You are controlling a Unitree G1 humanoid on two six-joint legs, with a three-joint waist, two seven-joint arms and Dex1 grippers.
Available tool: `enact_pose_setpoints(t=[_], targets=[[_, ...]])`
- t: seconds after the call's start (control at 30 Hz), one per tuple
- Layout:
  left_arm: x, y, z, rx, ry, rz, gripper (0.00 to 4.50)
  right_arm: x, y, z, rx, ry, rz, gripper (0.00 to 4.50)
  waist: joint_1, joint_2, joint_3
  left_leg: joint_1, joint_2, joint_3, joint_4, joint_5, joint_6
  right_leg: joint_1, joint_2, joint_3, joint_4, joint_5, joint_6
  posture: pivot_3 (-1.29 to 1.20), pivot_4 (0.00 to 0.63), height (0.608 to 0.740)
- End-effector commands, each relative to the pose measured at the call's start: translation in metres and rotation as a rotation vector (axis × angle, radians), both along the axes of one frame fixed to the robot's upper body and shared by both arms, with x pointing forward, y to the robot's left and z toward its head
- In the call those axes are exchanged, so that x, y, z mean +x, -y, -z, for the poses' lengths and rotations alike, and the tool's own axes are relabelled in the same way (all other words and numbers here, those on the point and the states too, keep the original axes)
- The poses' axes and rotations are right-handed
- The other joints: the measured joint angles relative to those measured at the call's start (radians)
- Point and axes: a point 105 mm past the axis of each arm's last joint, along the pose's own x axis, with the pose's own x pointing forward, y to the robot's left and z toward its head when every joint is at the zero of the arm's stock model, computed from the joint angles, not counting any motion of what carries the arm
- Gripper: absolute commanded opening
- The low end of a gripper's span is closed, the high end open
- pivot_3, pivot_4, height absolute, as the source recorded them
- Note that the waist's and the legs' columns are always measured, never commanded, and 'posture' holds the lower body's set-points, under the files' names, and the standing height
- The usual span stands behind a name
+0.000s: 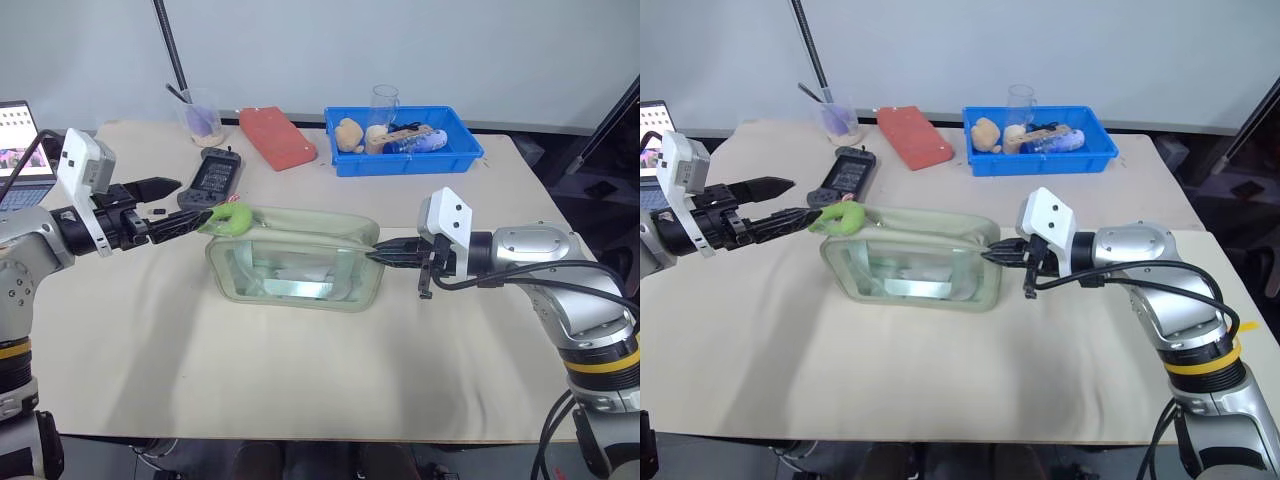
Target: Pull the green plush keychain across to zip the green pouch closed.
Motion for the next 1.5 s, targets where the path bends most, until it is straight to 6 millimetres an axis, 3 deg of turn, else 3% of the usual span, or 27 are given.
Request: enact_pose_setpoints(t=[0.03, 0.53, 0.63, 0.9, 1.27, 1.4, 1.5], targets=[[-0.004, 0.005, -0.010, -0.007, 0.042, 0.018, 4.50, 0.000, 0.000, -0.007, 0.004, 0.033, -0.013, 0.03, 0.000, 0.000, 0.000, 0.000, 0.000, 0.000, 0.000, 0.000, 0.000, 0.000, 0.000, 0.000, 0.000, 0.000, 0.000, 0.00, 0.150, 0.740], [-0.002, 0.024, 0.018, 0.031, -0.051, 0.088, 4.50, -0.001, 0.003, -0.007, 0.000, 0.043, 0.002, 0.03, -0.002, 0.000, 0.000, 0.000, 0.000, 0.000, 0.000, 0.000, 0.000, 0.000, 0.000, 0.000, 0.000, 0.002, 0.001, 0.00, 0.150, 0.740], [-0.001, 0.024, 0.015, 0.026, -0.036, 0.085, 3.71, 0.000, 0.003, -0.007, 0.001, 0.047, 0.006, 0.00, -0.001, 0.000, 0.000, 0.000, 0.000, 0.000, 0.000, 0.000, 0.000, 0.000, 0.000, 0.000, 0.000, 0.002, 0.001, 0.00, 0.150, 0.740], [0.000, 0.024, 0.006, 0.015, -0.006, 0.083, 0.10, 0.001, 0.003, -0.007, 0.002, 0.047, 0.008, 0.00, 0.000, 0.000, 0.000, 0.000, 0.000, 0.000, 0.000, 0.000, 0.000, 0.000, 0.000, 0.000, 0.000, 0.001, 0.000, 0.00, 0.150, 0.740], [-0.003, 0.029, -0.010, -0.028, 0.028, 0.119, 0.02, 0.002, 0.004, -0.007, -0.002, 0.053, 0.008, 0.00, -0.001, 0.000, 0.000, 0.000, 0.000, 0.000, 0.000, 0.000, 0.000, 0.000, 0.000, 0.000, 0.000, 0.001, 0.000, 0.00, 0.150, 0.740], [-0.006, 0.042, -0.025, -0.053, 0.049, 0.179, 0.02, 0.002, 0.004, -0.007, -0.003, 0.055, 0.008, 0.00, -0.001, 0.000, 0.000, 0.000, 0.000, 0.000, 0.000, 0.000, 0.000, 0.000, 0.000, 0.000, 0.000, 0.001, 0.001, 0.00, 0.150, 0.740], [-0.007, 0.061, -0.022, -0.005, 0.057, 0.237, 0.02, 0.001, 0.003, -0.008, -0.003, 0.056, 0.006, 0.00, -0.001, 0.000, 0.000, 0.000, 0.000, 0.000, 0.000, 0.000, 0.000, 0.000, 0.000, 0.000, 0.000, 0.001, 0.002, 0.00, 0.150, 0.740]])
